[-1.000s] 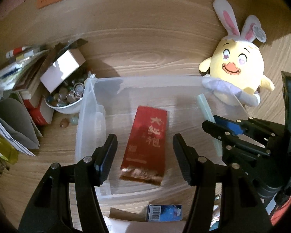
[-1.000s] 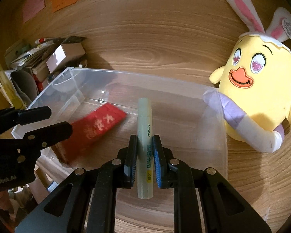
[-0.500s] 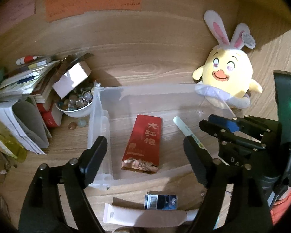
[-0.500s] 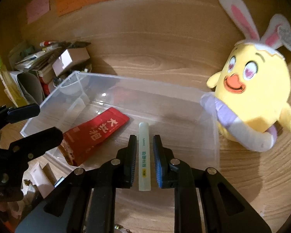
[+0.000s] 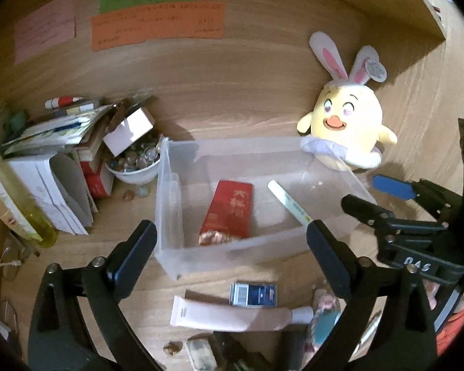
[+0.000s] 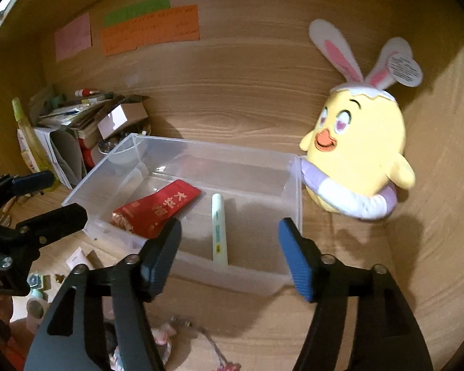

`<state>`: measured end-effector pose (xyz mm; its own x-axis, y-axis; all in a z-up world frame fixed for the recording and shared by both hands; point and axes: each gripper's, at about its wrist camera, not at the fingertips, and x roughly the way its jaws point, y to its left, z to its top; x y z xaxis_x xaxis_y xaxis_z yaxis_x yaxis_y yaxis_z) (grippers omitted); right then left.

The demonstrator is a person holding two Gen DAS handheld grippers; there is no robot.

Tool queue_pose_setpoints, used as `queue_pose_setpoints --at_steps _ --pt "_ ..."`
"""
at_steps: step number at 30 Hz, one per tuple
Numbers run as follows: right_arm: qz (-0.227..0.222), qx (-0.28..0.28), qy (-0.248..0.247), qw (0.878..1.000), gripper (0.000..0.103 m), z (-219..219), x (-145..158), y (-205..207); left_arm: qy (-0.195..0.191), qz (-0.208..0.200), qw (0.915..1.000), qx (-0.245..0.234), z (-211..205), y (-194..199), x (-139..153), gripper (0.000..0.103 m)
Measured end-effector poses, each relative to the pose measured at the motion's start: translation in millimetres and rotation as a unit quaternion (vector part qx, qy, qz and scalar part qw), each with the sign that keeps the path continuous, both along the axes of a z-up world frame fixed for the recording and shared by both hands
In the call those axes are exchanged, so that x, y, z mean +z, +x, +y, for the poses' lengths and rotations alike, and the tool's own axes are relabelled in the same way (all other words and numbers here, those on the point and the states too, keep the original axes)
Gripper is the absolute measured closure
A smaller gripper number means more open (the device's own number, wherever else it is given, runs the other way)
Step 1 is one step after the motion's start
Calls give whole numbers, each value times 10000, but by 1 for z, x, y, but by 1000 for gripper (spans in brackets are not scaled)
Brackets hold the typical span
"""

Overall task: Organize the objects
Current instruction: 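Grasp the white tape roll with the left tool while the right tool grasps the pink keychain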

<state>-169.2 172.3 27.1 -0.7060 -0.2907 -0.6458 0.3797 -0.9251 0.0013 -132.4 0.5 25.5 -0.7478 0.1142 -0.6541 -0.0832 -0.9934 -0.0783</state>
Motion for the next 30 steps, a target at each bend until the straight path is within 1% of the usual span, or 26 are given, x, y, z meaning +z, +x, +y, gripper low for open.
queue_pose_setpoints --at_steps 1,3,11,18,25,30 --pt "-8 -18 -15 10000 34 2 -1 3 -13 -16 10000 -4 0 2 -2 4" --pt "-18 -47 -40 10000 33 5 -2 11 -54 -40 10000 -16 0 9 -5 4" --pt "27 -147 -25 9999 32 14 -10 45 -84 -12 10000 26 -9 43 -10 4" --pt "-122 -248 -72 9996 32 23 -24 63 -191 -18 9998 113 -22 73 -15 4" --pt "-315 -272 -68 9991 32 29 -38 74 -210 -277 9993 164 -34 96 -35 4" --pt "-481 -281 -31 9984 32 33 -46 80 -262 -391 9986 243 -40 111 -46 4"
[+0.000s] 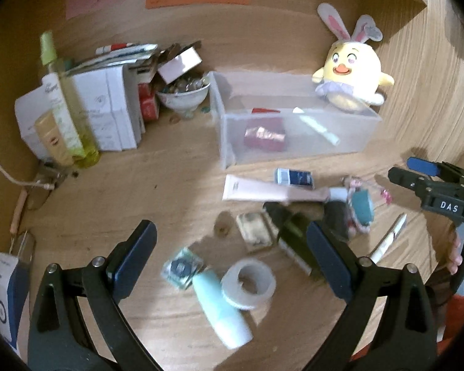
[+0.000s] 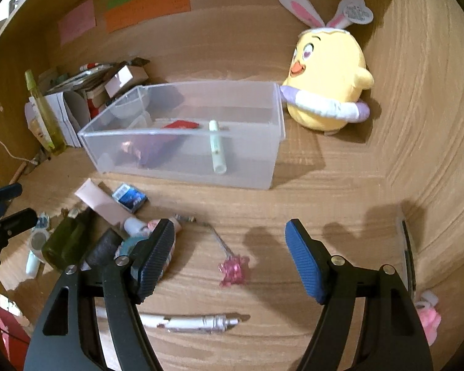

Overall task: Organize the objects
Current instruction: 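Grasp the white tape roll with the left tool while the right tool grasps the pink keychain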

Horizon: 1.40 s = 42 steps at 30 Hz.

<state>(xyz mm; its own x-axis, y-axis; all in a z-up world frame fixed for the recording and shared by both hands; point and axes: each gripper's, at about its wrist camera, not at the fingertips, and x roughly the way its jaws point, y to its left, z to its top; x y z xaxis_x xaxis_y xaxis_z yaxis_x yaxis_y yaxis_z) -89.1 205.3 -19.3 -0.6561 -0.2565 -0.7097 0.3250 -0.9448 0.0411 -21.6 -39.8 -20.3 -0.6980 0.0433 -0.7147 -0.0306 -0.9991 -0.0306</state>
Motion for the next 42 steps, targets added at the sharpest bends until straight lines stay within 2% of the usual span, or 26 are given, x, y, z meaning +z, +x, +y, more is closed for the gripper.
queue_pose_setpoints --at_steps 8,14,16,18,20,22,24,28,31,33,42 --pt "-236 -21 101 9997 32 4 -16 11 85 -221 9997 16 -4 12 -21 4" --pt "-368 -57 151 9992 32 4 -28 13 17 -163 9998 107 -9 21 -31 5" --pt "-395 -56 131 9991 32 3 -31 12 -15 -93 9999 94 -8 24 -33 7" --pt "-399 -67 155 9991 33 2 -34 10 -64 -102 9999 -37 -5 25 -35 19" --pt "-388 -89 179 9990 39 2 -36 9 -153 -113 9998 -65 -3 25 -39 24" --pt "-425 -68 117 9990 49 2 -38 7 -259 -59 9996 -63 0 25 -40 26" --pt "-383 -121 135 9991 54 2 -38 6 -301 -9 9995 -91 2 25 -39 34" --pt "-320 -145 198 9992 73 3 -38 5 -341 51 9993 -139 5 22 -38 46" --pt "-317 -128 153 9993 83 4 -38 4 -338 84 9993 -141 4 20 -37 57" --pt "-310 -139 116 9994 83 6 -38 4 -253 63 9995 -163 2 18 -36 62" --pt "-61 -207 -88 9997 83 10 -21 2 58 130 9998 -146 -4 14 -29 63"
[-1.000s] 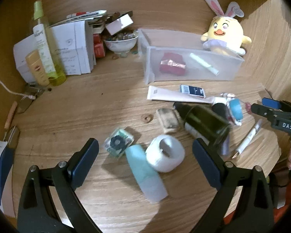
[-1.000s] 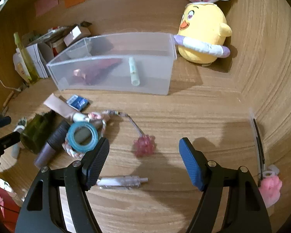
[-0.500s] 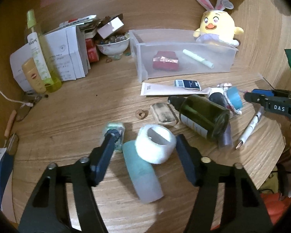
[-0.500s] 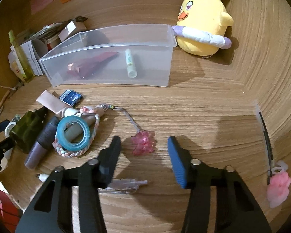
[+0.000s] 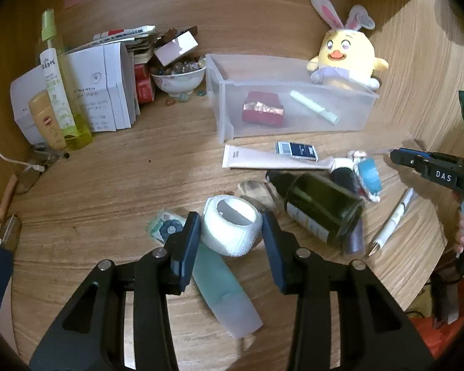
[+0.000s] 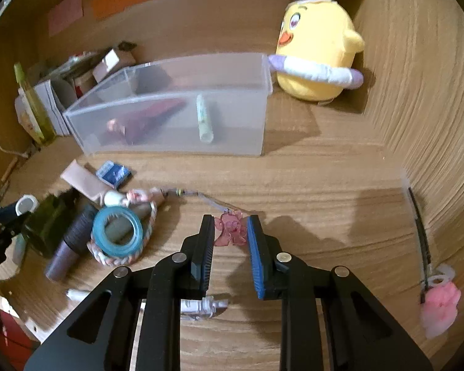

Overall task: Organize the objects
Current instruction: 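Grasp the white tape roll with the left tool while the right tool grasps the pink keychain, then lower the white tape roll and pink keychain into the box and release both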

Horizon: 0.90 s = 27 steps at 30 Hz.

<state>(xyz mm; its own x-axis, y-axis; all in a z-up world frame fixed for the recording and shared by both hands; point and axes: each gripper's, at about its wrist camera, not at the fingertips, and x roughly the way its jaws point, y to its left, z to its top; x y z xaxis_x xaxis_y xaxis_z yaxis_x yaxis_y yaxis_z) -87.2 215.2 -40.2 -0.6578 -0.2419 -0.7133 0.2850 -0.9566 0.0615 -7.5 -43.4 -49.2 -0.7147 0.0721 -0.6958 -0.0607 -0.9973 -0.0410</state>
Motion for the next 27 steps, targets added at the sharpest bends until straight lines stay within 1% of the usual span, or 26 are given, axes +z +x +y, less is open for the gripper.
queue_pose_setpoints --at_steps 3,12,21,27 --pt "194 -54 -38 9998 83 1 10 0 49 91 9999 8 -1 -1 7 63" --pt "472 -21 -235 9986 83 2 33 -4 207 288 9993 67 0 -16 30 63" --pt "918 27 -251 9955 83 0 60 -7 351 609 9975 -62 13 -34 53 63" --pt "1042 37 -338 9940 83 1 71 -12 406 762 9961 -168 21 -50 66 63"
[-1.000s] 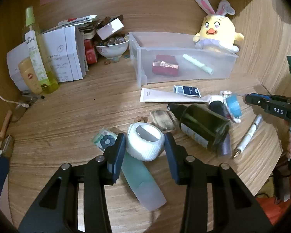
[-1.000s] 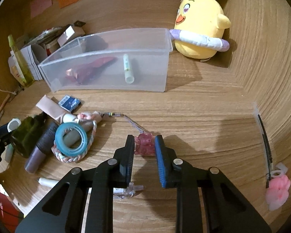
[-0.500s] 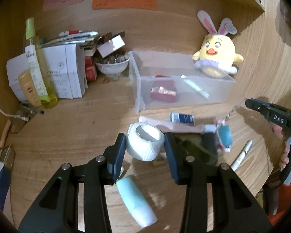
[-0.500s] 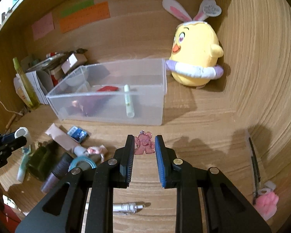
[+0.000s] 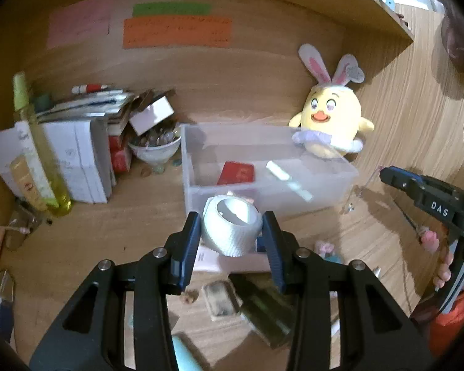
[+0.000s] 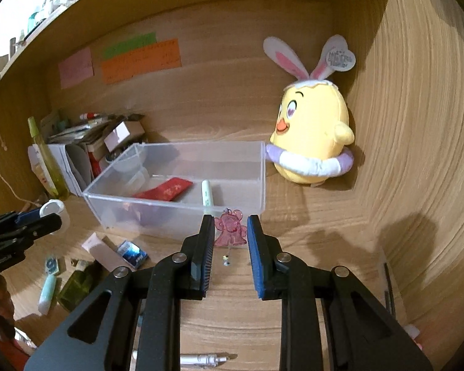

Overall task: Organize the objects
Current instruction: 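Lower the white tape roll and pink keychain into the box and release both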

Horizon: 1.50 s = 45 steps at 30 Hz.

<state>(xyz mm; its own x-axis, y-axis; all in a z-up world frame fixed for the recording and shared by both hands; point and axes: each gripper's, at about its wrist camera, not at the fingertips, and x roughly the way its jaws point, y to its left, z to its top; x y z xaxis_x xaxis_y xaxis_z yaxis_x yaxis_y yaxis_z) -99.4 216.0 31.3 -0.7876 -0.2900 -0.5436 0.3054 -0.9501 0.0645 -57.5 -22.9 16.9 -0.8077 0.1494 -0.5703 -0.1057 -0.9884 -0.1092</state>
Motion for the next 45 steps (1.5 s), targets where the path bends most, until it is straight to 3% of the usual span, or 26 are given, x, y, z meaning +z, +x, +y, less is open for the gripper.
queue_pose_setpoints --at_steps 12,26,36,45 --pt "310 105 -147 9994 83 -5 28 -21 104 70 9998 -166 8 -38 22 63" --pt "582 335 -81 9977 83 -24 53 -54 162 -166 9994 -246 22 -80 30 63" --pt "31 361 114 9993 83 -32 15 -84 308 -995 9937 -412 38 -120 1 63" --pt "-441 365 267 9980 83 -40 -18 -108 232 -1359 9878 -731 53 -139 -9 63"
